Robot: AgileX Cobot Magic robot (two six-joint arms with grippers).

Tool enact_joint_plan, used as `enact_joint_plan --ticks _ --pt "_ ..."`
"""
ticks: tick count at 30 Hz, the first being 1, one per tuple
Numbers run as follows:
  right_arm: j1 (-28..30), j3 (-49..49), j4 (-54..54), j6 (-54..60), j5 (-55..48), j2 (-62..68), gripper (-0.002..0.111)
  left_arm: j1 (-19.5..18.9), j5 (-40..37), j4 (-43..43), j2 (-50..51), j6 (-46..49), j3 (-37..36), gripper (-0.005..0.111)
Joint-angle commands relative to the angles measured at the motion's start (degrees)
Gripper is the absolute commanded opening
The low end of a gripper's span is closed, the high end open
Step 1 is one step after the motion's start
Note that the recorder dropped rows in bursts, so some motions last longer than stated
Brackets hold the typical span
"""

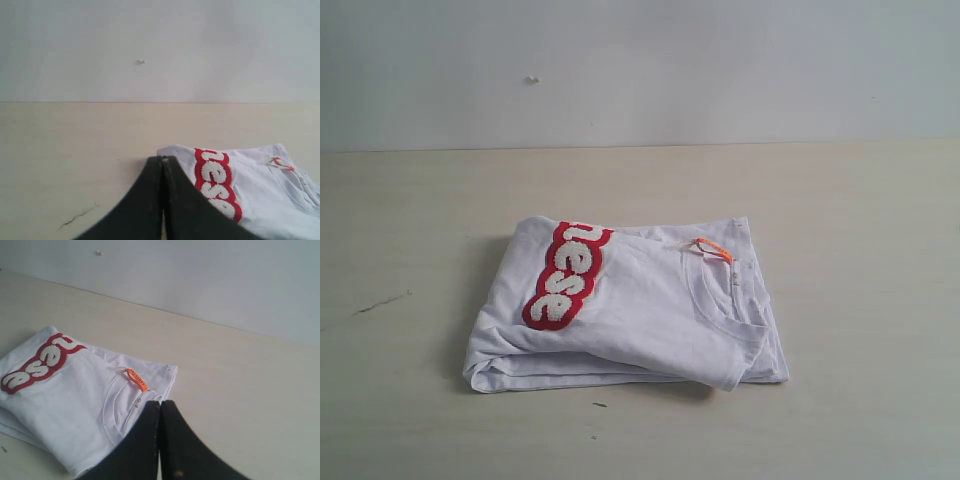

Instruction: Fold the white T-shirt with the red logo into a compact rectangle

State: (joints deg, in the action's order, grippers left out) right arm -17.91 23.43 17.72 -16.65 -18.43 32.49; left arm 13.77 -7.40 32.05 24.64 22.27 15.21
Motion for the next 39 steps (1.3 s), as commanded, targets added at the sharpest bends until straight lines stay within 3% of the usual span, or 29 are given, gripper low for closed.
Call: enact_joint_plan --ticks 1,14,22,29,39 --pt "-0.1 -0.3 -0.2 -0.1 0.2 -0.3 0.000 -0.1 0.0 -0.1 -0.8 -0.1 -0.1 0.000" --pt "-0.1 -0.3 -0.2 -0.1 0.2 -0.3 0.000 -0.1 -0.6 -3.4 -6.9 0.0 -0.1 0.000" --pt "-0.1 -0.3 -0.2 -0.1 0.2 -0.3 0.000 -0.1 -0.6 -13.0 -10.8 -0.4 -3.0 0.000" --pt "-0.1 -0.3 -0.2 -0.1 0.2 -0.3 0.000 -0.4 -1.2 -22.7 -16.4 -12.6 -7.5 0.000" --pt "-0.1 -0.3 -0.2 -0.1 0.2 -0.3 0.000 -7.0 -4.9 -26.8 -23.3 -20.7 -13.6 0.000"
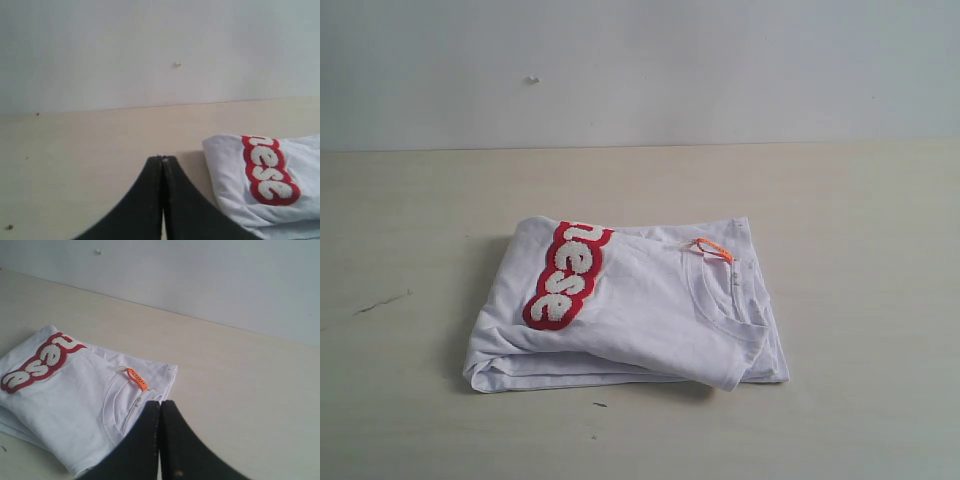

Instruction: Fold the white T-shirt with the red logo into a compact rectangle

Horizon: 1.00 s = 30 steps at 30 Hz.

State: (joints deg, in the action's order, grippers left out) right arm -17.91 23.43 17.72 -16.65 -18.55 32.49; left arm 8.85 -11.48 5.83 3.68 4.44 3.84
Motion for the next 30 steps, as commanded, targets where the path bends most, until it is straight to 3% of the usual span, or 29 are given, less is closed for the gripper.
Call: enact_joint_plan --ticks 1,12,30 --pt "-0.1 -0.3 -0.2 -0.1 0.3 -0.3 0.000 -2.5 -1.0 -0.6 -2.8 -3.3 -2.8 0.000" --pt "-0.1 -0.3 0.0 -0.1 0.3 -0.3 0.000 -9.8 -7.3 -3.1 -3.7 -5.1 -3.8 0.000" --pt "-0.1 -0.3 -0.1 -0.1 0.3 -0.3 0.000 -10.1 -8.9 -3.3 -3.7 -5.8 -3.8 0.000"
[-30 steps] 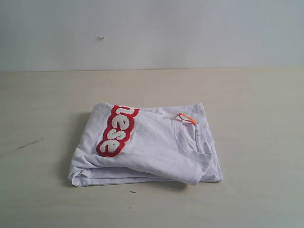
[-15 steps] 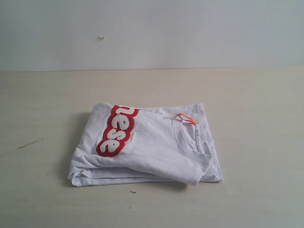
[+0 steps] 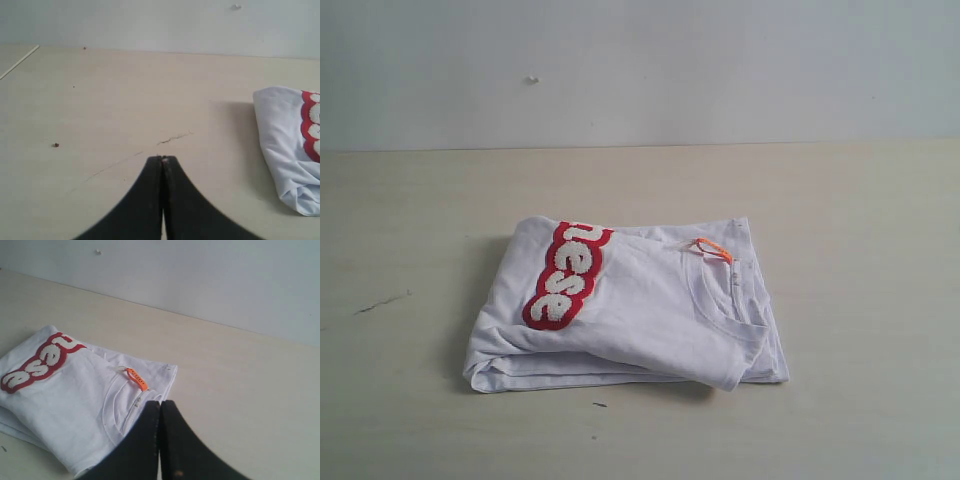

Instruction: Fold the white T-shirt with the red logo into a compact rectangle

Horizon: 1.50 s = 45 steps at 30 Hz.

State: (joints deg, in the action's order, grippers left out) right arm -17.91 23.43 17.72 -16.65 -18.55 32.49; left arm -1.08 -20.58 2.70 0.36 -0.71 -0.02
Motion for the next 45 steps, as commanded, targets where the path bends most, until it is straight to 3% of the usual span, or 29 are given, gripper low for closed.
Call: enact_joint_plan --ticks 1,16,33,45 --pt "-0.1 -0.3 -0.1 -0.1 0.3 -0.3 0.000 -0.2 0.2 -0.2 -0.4 -0.6 0.0 0.000" --pt "1.2 -0.3 -0.2 -0.1 0.3 -3.3 0.000 -0.2 0.2 -0.2 -0.4 -0.6 0.0 0.000" --pt "22.3 -0.3 -1.2 -0.6 -9.0 -23.5 0.000 -0.2 0.2 -0.2 -0.4 -0.6 0.0 0.000" --pt "23.9 -0.3 -1.2 -2.0 -13.4 -27.8 0.000 -0.2 0.2 -0.2 -0.4 -0.6 0.0 0.000"
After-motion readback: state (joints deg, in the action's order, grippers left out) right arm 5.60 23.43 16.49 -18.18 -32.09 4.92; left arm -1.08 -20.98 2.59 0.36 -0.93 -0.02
